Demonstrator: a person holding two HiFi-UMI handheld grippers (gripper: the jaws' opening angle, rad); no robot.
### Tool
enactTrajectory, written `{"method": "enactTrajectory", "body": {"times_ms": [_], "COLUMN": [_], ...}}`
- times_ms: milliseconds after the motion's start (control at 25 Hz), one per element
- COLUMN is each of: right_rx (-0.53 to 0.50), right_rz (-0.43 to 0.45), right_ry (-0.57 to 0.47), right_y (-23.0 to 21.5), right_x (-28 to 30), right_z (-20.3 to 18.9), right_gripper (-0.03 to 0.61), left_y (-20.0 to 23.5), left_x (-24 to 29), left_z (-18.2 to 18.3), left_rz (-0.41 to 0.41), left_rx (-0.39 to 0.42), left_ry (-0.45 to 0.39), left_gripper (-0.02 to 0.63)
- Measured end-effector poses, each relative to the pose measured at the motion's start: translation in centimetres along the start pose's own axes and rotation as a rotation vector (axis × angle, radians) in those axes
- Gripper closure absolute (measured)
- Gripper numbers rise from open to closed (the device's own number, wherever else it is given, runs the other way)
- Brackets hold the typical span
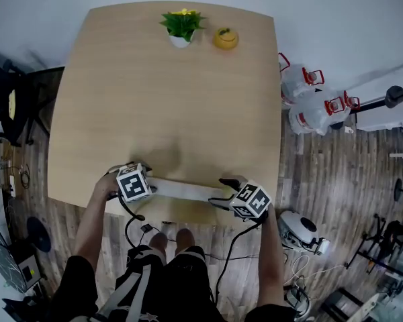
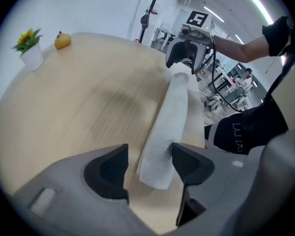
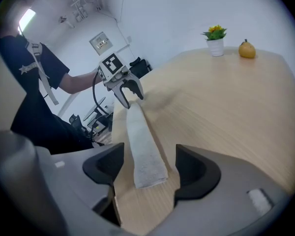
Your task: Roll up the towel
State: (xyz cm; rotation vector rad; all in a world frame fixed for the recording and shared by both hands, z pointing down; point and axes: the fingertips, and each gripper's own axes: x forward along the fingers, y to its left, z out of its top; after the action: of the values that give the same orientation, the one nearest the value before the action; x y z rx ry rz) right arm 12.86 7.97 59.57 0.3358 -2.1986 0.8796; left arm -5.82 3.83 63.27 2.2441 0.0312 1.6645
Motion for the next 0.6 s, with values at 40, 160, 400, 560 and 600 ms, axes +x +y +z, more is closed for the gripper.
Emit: {"method": "enactTrajectory", "body": {"times_ms": [40,160,400,560,600], "right_rx": [-0.009,-0.032,-0.054,-0.076,-0.079], "right_rz": [-0.029,-0.128,-0.349,-0.542,-0.589], "right_ry": [-0.02,-0.091,-0.243,-0.361,-0.395], "right_y": [0.1,0.5,2.8,5.0,5.6], "right_x": [-0.4,-1.6,-5.0,-7.6,-8.3], "right_z": [0.4,1.7,4.6,6.3,6.8], "right_gripper": [0.263,0.263,0.264,0.273,0.278], "left_y": [0.2,1.0,1.6,0.3,-0.1], "left_x": [-0.5,-2.8,-9.2,-14.1,-15.3], "left_z": [0.3,1.1,2.5,2.6,2.5], "left_rz": [0.039,0.167,0.421,0.556,0.59], "left_rx": [0.002,-0.005,-0.03,-0.087,-0.102], "left_ry": [-0.021,-0.114,-0.339,-0.531,-0.585], "left_gripper": [0.322,0.33,0.38,0.457,0.529]}}
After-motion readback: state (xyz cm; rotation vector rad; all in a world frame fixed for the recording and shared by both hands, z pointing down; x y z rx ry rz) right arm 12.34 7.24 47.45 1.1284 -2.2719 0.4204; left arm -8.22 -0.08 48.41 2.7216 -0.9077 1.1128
